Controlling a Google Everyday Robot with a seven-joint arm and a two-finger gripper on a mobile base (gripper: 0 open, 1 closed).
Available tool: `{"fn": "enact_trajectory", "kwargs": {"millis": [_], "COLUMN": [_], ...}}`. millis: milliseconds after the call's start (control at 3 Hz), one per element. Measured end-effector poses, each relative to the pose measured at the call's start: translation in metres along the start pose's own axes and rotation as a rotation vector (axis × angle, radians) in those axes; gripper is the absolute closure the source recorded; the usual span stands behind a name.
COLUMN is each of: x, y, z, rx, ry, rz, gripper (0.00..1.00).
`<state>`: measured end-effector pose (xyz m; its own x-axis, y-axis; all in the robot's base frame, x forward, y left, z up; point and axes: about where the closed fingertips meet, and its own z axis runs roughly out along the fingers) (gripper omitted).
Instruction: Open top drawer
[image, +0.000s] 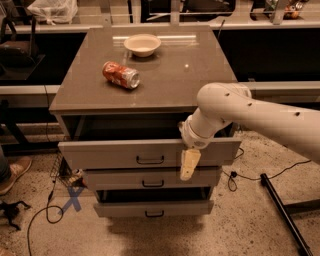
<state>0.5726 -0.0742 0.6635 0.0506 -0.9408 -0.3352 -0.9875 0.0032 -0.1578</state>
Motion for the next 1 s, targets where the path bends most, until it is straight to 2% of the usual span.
{"fn": "enact_trajectory", "kwargs": {"millis": [333, 667, 1000], "x": [0.0009, 0.0046, 0.0095], "y": [0.0037, 0.0075, 0.0121], "z": [0.008, 0.01, 0.0132], "rx": [-0.074, -0.112, -0.133], "ry": [0.025, 0.053, 0.09], "rz": [-0.017, -0.021, -0.013], "gripper": [0.0, 0.0, 0.18]}}
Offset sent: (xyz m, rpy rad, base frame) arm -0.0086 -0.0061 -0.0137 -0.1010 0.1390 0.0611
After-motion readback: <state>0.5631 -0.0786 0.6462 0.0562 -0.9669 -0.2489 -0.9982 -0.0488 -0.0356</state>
